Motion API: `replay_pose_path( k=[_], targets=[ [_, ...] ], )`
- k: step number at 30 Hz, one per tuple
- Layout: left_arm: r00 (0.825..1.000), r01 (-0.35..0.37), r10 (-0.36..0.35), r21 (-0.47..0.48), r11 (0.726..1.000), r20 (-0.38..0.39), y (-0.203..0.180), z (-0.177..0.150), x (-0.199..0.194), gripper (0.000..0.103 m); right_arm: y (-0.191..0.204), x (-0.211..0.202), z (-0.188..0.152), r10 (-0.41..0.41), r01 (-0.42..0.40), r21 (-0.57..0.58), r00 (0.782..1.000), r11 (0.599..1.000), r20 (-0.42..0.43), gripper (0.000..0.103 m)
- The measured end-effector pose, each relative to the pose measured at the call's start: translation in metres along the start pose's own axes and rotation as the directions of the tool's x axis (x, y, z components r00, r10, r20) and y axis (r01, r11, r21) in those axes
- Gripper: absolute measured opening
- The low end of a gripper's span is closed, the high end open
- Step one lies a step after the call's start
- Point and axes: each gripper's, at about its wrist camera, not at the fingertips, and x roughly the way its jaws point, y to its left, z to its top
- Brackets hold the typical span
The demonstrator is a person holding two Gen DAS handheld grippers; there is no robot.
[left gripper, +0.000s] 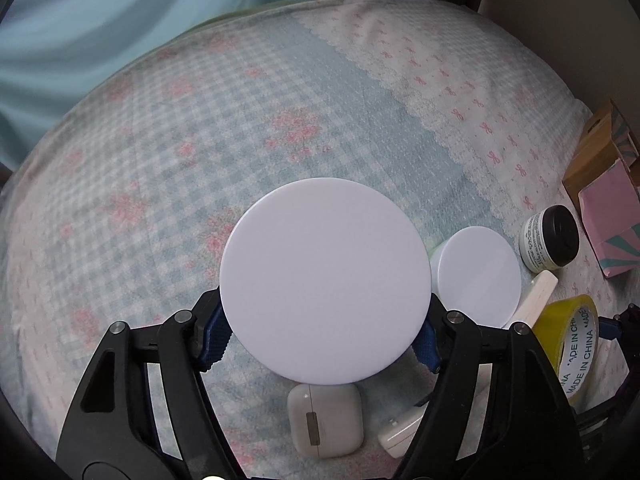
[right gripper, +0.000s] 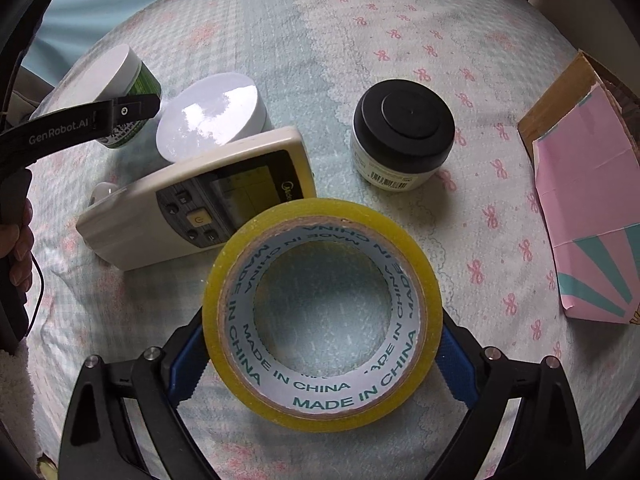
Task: Organize rigid objects
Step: 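Carry the white jar and yellow tape over the cardboard box with both tools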
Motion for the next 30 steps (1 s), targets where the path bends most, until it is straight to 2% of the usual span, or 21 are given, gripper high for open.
replay_pose_path(
  k=[8,16,23,30],
  targets=[
    [0.998,-0.024,0.026,-0.025,0.999,0.055,0.007,0.006,-0.07,0.07,-0.001,-0.042,0.008,0.023,-0.024,0.013,0.999,1.0,0.045,0.095],
    [0.994,-0.034,0.039,-0.047,0.998,0.101,-0.005,0.008,-0.167,0.07,0.004,-0.126,0.006,0.038,-0.036,-0.017,0.992,0.999,0.123,0.095],
    [0.985,-0.031,0.037,-0.038,0.999,0.168,-0.038,0.01,-0.258,0.07,-0.01,-0.215,0.008,0.069,-0.064,-0.032,0.975,0.997,0.21,0.095],
    [0.98,-0.037,0.04,-0.016,0.999,0.195,-0.084,0.009,-0.305,0.07,-0.048,-0.28,0.003,0.083,-0.076,-0.038,0.958,0.996,0.276,0.095]
  ],
)
